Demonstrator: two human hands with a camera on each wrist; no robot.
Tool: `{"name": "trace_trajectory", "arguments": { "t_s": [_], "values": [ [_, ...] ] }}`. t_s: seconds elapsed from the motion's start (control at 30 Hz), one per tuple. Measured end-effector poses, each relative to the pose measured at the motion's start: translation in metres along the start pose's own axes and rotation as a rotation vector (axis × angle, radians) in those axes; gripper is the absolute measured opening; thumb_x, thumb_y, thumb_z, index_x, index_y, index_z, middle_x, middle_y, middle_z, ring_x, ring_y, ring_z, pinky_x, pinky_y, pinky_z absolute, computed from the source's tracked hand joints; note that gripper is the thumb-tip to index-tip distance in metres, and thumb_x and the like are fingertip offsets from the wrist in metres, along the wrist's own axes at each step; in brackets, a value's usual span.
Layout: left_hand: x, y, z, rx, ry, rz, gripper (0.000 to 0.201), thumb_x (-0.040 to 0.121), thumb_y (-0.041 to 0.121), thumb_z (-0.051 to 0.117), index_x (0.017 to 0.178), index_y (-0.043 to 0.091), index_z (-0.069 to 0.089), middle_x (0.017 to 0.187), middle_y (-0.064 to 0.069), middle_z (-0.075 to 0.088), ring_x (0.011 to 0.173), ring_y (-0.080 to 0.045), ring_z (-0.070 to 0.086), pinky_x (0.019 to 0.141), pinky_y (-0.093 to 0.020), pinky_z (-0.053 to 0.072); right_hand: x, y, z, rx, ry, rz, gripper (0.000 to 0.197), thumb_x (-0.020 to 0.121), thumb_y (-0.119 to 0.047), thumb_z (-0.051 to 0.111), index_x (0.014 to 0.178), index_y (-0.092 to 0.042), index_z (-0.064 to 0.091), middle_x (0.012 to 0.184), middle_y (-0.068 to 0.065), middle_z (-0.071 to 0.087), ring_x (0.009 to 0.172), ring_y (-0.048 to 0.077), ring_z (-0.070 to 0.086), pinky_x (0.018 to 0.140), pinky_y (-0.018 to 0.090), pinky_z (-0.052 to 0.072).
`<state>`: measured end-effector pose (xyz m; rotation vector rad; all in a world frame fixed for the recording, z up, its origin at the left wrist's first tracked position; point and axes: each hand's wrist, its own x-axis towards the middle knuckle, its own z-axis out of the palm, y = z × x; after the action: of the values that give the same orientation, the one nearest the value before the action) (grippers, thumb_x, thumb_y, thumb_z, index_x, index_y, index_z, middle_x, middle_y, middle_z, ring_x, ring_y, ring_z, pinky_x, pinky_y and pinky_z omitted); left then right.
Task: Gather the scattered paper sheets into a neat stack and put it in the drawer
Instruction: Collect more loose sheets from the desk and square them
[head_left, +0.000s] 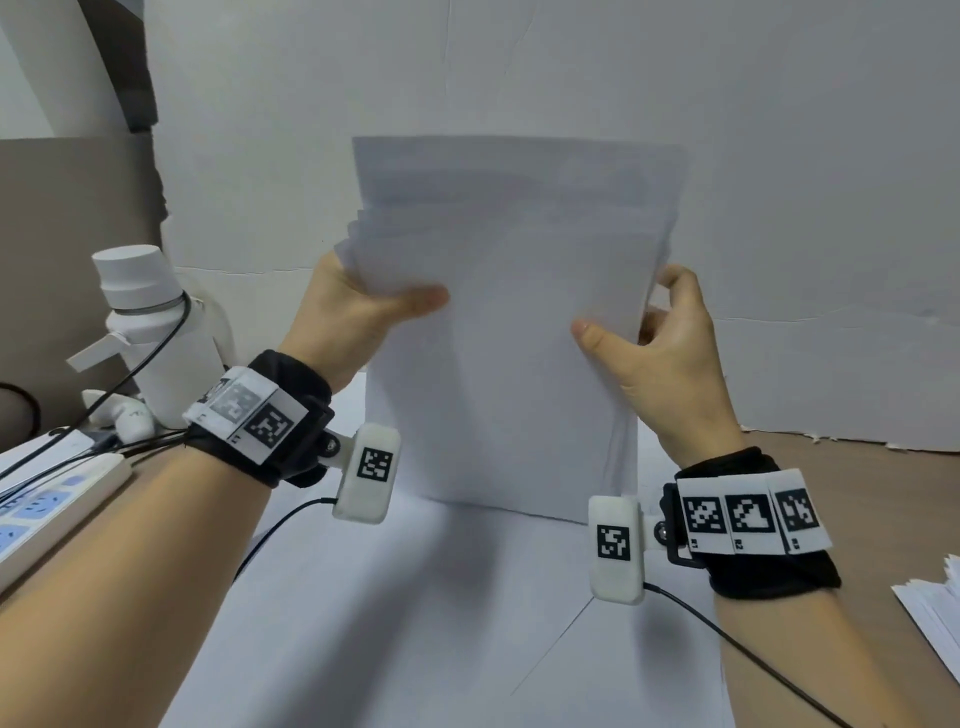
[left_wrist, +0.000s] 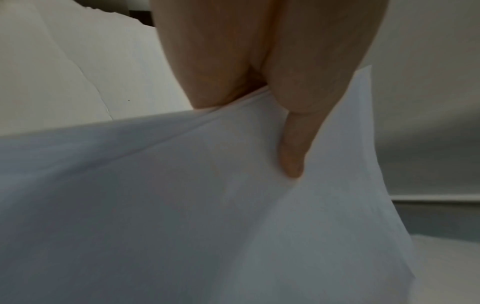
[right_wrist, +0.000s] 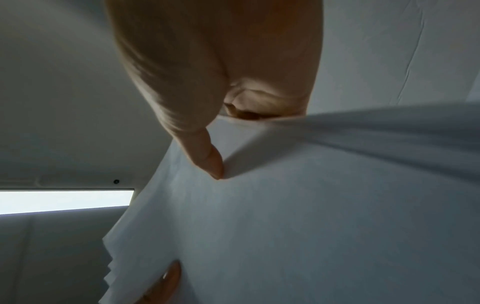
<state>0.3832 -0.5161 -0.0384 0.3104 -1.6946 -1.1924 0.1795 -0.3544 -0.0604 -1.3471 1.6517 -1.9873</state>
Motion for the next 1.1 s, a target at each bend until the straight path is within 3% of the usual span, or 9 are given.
{"name": "trace_trajectory", "arguments": {
  "t_s": [0.13,0.3,0.47,0.53,0.6,0.67,0.77,0.87,1.1],
  "values": [
    [0.008,0.007,-0.01,-0.128,0.138,0.056,0.039,0.073,-0.007,0.081,0.103,0.018,0.076,0.111,-0.008,0.076,0.104,-0.028,0.071,0.091,-0.041,0.056,0.003,0.009,-0.011,-0.102,-0.104,0.168,0.05,0.078,-0.022,0.082,0.119,-0.02,0.053,0.095,0.001,0.076,0.084,0.017,0.074,0.083,0.045,0.06],
    [0.017,0.004,-0.031,-0.346,0.37,-0.004,0.038,0.076,-0.009,0.079,0.109,0.006,0.069,0.11,-0.012,0.075,0.107,-0.031,0.071,0.093,-0.043,0.056,0.007,0.019,-0.016,-0.005,-0.041,0.194,0.037,0.074,-0.019,0.085,0.106,-0.013,0.068,0.098,0.003,0.076,0.09,0.025,0.073,0.083,0.046,0.06],
    [0.012,-0.011,-0.036,-0.487,0.479,-0.08,0.039,0.077,-0.008,0.078,0.113,0.005,0.068,0.111,-0.013,0.073,0.105,-0.03,0.071,0.099,-0.048,0.054,0.012,0.034,-0.012,0.428,0.163,0.305,0.094,0.07,-0.013,0.086,0.147,-0.024,0.033,0.123,0.004,0.068,0.109,0.018,0.068,0.096,0.039,0.051],
    [0.013,-0.02,-0.042,-0.574,0.483,-0.164,0.066,0.068,0.002,0.09,0.128,0.0,0.062,0.128,-0.019,0.066,0.115,-0.033,0.067,0.1,-0.05,0.053,0.011,0.04,-0.007,0.497,0.102,0.351,0.111,0.064,-0.016,0.087,0.153,-0.027,0.021,0.126,0.0,0.067,0.114,0.017,0.065,0.103,0.04,0.044],
    [0.01,-0.028,-0.045,-0.664,0.428,-0.27,0.102,0.054,0.014,0.099,0.143,-0.003,0.051,0.138,-0.021,0.059,0.121,-0.033,0.064,0.099,-0.047,0.054,0.007,0.044,0.004,0.582,-0.003,0.358,0.092,0.068,-0.014,0.082,0.147,-0.022,0.036,0.124,0.0,0.069,0.119,0.022,0.063,0.104,0.043,0.044],
    [0.004,-0.032,-0.04,-0.743,0.379,-0.34,0.105,0.055,0.016,0.098,0.146,-0.001,0.048,0.14,-0.019,0.059,0.123,-0.031,0.063,0.1,-0.046,0.054,0.002,0.044,0.018,0.673,-0.048,0.37,0.061,0.073,-0.006,0.076,0.13,-0.014,0.056,0.123,0.007,0.069,0.119,0.028,0.062,0.101,0.043,0.049],
    [-0.006,-0.041,-0.029,-0.818,0.346,-0.46,0.064,0.075,0.016,0.084,0.134,0.003,0.061,0.131,-0.014,0.066,0.117,-0.026,0.067,0.094,-0.042,0.057,-0.002,0.045,0.024,0.662,-0.04,0.338,0.035,0.076,0.0,0.074,0.109,-0.01,0.067,0.112,0.012,0.072,0.109,0.03,0.067,0.094,0.043,0.055],
    [-0.019,-0.052,-0.026,-0.822,0.313,-0.489,0.013,0.088,0.016,0.068,0.096,0.01,0.075,0.107,-0.01,0.076,0.105,-0.024,0.073,0.093,-0.04,0.058,0.001,0.046,0.017,0.498,0.026,0.239,0.022,0.08,0.002,0.074,0.1,-0.005,0.069,0.1,0.012,0.075,0.098,0.029,0.071,0.086,0.041,0.058],
    [-0.052,-0.079,-0.088,-0.538,0.14,-0.477,0.027,0.086,0.031,0.073,0.107,0.015,0.073,0.11,-0.007,0.072,0.099,-0.024,0.07,0.088,-0.035,0.058,0.014,0.061,-0.025,0.232,0.008,0.133,0.02,0.07,-0.015,0.081,0.088,-0.013,0.075,0.096,0.006,0.077,0.092,0.026,0.073,0.082,0.037,0.057]
  ]
}}
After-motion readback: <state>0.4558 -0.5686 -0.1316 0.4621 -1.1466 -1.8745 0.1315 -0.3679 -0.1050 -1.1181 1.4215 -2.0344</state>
